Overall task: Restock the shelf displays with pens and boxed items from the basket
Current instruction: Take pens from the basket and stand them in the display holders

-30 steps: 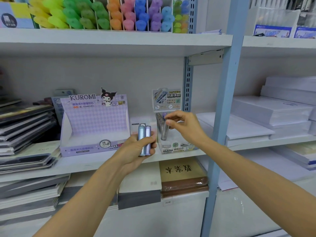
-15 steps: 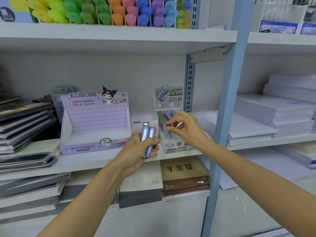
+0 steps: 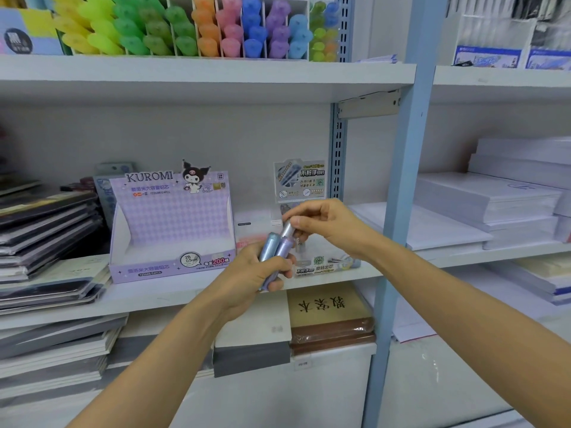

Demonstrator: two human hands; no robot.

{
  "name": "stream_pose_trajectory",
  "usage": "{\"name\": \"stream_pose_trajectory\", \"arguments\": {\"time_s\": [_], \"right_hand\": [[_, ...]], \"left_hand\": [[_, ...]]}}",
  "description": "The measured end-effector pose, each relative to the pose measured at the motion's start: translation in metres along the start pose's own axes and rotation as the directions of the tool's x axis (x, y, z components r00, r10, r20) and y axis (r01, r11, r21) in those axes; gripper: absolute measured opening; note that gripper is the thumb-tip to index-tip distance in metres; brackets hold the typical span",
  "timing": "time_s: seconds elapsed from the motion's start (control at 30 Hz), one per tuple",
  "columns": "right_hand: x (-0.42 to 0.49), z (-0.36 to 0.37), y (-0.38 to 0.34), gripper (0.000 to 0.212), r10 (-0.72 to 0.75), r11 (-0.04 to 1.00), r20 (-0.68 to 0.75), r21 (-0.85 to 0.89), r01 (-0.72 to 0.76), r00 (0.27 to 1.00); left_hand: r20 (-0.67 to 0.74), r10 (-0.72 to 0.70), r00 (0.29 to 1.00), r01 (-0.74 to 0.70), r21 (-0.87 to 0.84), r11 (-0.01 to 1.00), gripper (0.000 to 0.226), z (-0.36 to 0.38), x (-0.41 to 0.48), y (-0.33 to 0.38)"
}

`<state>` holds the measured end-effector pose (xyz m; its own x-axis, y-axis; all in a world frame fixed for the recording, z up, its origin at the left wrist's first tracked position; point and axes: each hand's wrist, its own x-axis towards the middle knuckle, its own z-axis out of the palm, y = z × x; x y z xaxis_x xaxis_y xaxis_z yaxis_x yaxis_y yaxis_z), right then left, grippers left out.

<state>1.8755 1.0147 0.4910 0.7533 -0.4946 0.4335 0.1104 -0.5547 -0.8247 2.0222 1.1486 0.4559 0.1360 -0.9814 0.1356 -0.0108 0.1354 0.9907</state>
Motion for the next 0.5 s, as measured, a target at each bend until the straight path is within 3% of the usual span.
{"name": "stream_pose_trajectory", "arguments": {"time_s": [0.1,0.3,0.5], "right_hand": [[-0.003,-0.003,0.000,0.018,-0.014,0.991,-0.127,0.129,0.031,0.992],[-0.020,0.009,0.001,0.016,0.038,0.980,-0.056,0.197,-0.026,0.998],[-0.029,0.020,0.002,0.021,0.100,0.965,0.032,0.239,-0.105,0.994]], "left_hand": [[-0.140,0.001,0.990,-0.023,-0.155,0.988,0.025,-0.004,0.001,0.004],[-0.377,0.056,0.925,-0.164,-0.261,0.951,0.008,-0.004,0.006,0.005],[-0.384,0.151,0.911,-0.271,-0.281,0.920,0.010,0.006,0.003,0.004]]}}
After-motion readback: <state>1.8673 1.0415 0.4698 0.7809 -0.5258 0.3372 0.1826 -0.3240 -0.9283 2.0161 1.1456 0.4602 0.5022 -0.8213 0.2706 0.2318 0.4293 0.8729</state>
